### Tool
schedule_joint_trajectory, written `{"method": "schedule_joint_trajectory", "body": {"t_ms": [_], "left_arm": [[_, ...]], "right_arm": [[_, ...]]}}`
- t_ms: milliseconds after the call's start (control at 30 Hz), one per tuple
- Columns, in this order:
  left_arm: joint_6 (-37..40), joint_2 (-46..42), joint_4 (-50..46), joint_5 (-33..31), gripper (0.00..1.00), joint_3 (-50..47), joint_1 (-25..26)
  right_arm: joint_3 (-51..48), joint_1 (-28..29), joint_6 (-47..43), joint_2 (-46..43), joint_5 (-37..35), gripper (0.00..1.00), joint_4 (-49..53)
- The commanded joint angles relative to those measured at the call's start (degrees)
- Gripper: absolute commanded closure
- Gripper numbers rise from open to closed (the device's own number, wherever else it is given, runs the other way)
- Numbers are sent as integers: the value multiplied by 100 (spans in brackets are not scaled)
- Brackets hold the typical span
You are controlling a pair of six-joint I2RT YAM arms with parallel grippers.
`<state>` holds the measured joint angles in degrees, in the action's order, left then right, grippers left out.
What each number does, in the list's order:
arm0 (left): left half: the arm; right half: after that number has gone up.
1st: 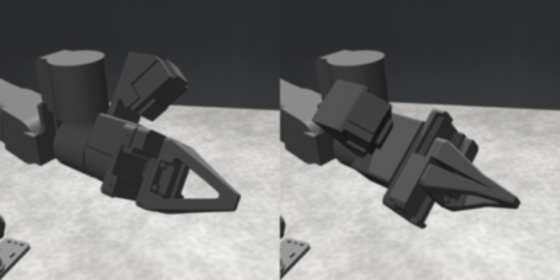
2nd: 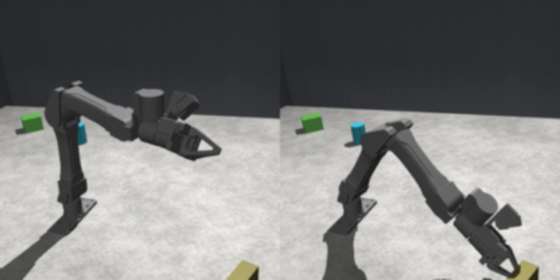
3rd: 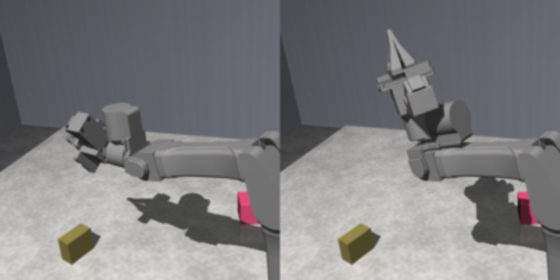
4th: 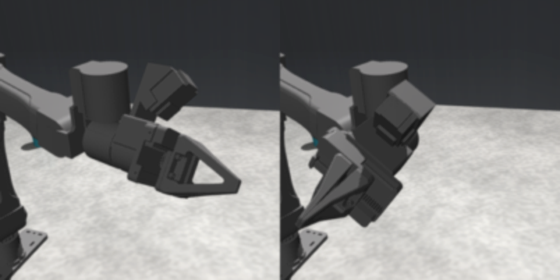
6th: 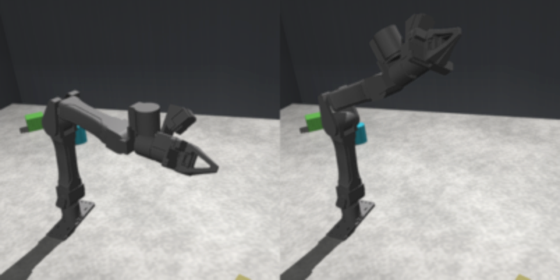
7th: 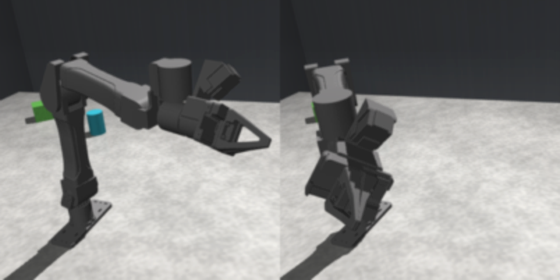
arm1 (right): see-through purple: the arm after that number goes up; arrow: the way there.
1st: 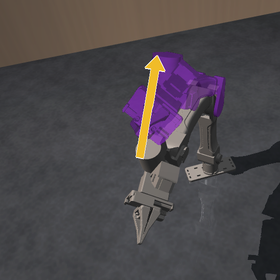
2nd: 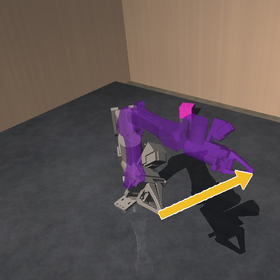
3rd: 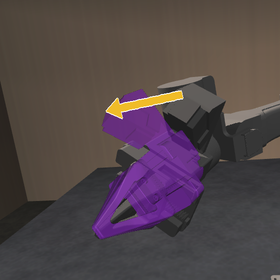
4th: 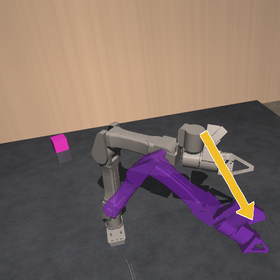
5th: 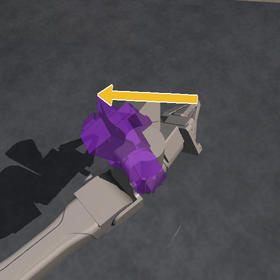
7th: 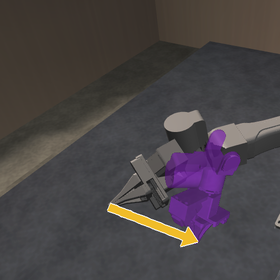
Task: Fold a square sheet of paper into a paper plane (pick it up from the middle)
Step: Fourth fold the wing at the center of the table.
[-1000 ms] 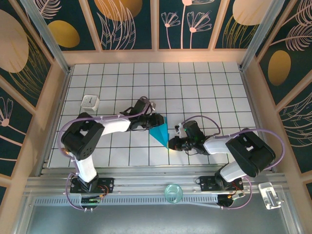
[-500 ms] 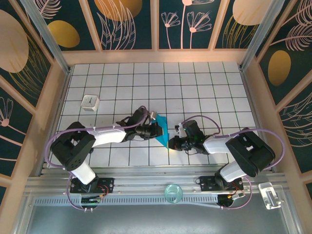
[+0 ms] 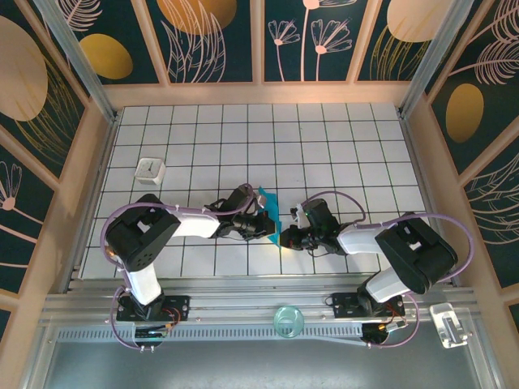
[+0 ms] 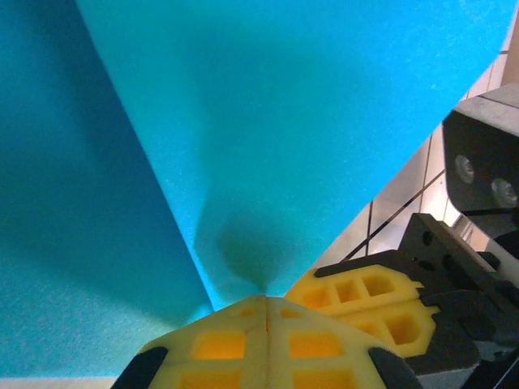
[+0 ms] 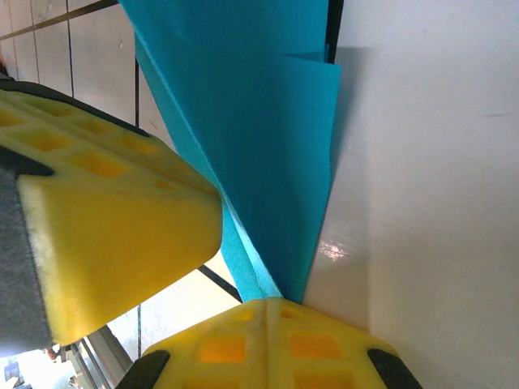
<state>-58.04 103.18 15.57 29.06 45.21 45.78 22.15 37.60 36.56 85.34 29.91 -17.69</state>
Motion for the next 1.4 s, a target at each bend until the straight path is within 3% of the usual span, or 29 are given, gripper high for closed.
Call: {"method": "schedule_joint_trajectory", "body": {"t_ms": [0,800,1367], "left_arm": [[-136,190,249,163,100,24,36],[125,414,-339,-287,100,241,-101],[593,683,-694,-218,100,642,-617]], "right_arm": [[-176,58,-62,383,-800,100,1051],[193,546,-74,758,-1549,100,2214],[68,588,-131,870,-1647,100,2322]]}}
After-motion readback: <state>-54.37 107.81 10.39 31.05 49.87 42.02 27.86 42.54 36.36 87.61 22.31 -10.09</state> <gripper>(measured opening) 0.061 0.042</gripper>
